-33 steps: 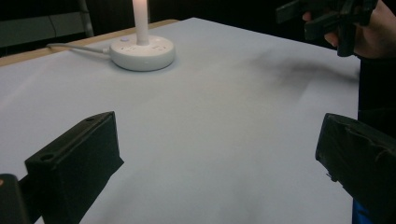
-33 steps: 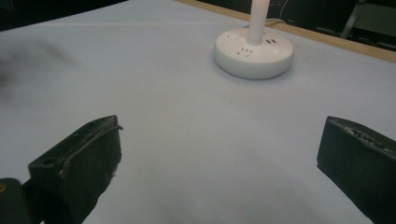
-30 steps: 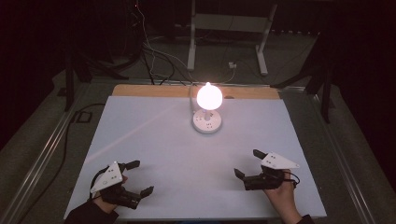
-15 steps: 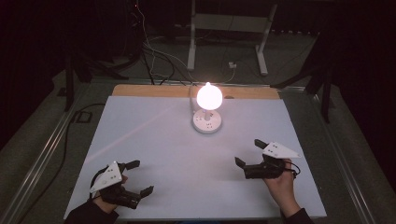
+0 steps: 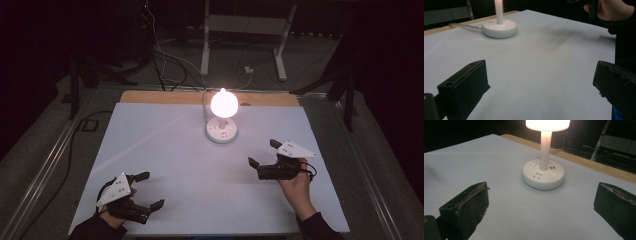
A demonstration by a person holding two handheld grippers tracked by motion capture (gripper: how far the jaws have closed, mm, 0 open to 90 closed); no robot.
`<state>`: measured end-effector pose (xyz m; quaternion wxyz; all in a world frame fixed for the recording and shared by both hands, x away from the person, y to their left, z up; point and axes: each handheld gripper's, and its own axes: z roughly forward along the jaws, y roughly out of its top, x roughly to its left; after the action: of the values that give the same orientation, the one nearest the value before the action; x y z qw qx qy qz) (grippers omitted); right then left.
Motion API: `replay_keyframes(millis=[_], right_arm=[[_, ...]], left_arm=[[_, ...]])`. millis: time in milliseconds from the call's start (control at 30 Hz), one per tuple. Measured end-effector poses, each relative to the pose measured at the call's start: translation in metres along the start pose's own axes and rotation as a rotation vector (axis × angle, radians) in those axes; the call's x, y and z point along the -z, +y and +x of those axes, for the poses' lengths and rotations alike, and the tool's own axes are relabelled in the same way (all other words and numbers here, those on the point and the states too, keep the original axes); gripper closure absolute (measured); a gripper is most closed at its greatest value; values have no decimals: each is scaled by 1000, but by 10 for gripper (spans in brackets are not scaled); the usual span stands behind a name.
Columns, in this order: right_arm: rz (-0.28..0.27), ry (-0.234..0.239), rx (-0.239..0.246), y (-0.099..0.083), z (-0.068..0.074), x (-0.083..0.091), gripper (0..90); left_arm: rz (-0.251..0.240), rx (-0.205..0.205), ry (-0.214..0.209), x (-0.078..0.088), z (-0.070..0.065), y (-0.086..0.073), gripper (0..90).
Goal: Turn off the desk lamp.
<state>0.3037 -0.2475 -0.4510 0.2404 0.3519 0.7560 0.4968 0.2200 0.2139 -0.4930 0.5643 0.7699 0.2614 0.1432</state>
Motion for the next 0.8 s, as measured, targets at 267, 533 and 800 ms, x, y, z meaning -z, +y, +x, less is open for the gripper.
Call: replay_keyframes(millis=[267,533,800], right_arm=[[-4,14,3,7,-1,-14,0],[-5,26,17,13,-2,-33,0],[3,36,22,17,-4,-51,0]], left_arm=[[2,-1,2,0,0,0,5],[4,-5,1,0,-1,0,5],[2,-4,-1,0,-1,0,5]])
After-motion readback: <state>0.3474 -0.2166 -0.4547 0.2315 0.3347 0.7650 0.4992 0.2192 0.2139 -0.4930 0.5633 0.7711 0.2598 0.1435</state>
